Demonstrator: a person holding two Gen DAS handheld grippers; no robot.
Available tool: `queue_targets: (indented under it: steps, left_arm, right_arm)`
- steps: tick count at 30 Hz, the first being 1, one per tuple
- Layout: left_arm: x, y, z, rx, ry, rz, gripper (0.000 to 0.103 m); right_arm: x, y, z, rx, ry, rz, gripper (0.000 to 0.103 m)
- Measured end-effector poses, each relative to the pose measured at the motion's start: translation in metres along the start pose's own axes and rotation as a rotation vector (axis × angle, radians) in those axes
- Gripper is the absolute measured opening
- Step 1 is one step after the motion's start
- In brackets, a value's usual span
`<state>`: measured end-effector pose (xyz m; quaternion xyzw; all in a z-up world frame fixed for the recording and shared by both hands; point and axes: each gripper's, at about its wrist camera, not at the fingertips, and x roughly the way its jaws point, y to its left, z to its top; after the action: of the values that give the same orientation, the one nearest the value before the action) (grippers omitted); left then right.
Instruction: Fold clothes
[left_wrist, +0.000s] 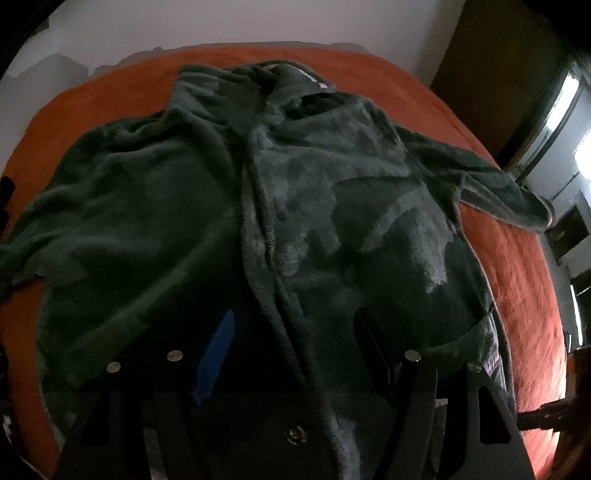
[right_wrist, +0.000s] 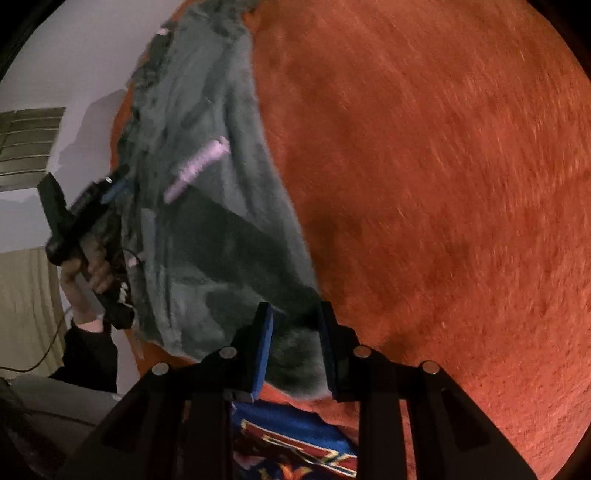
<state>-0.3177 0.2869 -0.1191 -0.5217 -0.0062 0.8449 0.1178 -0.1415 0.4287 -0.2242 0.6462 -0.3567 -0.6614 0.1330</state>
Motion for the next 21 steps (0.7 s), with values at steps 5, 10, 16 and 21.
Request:
queue_targets:
  steps: [5, 10, 16, 21]
  left_arm:
    - [0.005, -0.016, -0.002, 0.022, 0.012, -0.010, 0.068]
    - [0.010, -0.031, -0.008, 0.051, 0.031, -0.010, 0.068]
    - [0.008, -0.038, -0.015, 0.035, 0.011, -0.018, 0.068]
    - [0.022, -0.053, -0.031, 0.125, 0.040, 0.018, 0.068]
  right_arm:
    - [0.007, -0.004, -0.004, 0.009, 0.017, -0.006, 0.008]
    - [-0.004, -0.024, -0.022, 0.067, 0.011, 0.004, 0.008]
    - [-0.005, -0.010, -0.021, -0.002, 0.000, -0.052, 0.009]
    - [-0.040, -0.019, 0.013, 0.033, -0.018, 0.004, 0.021]
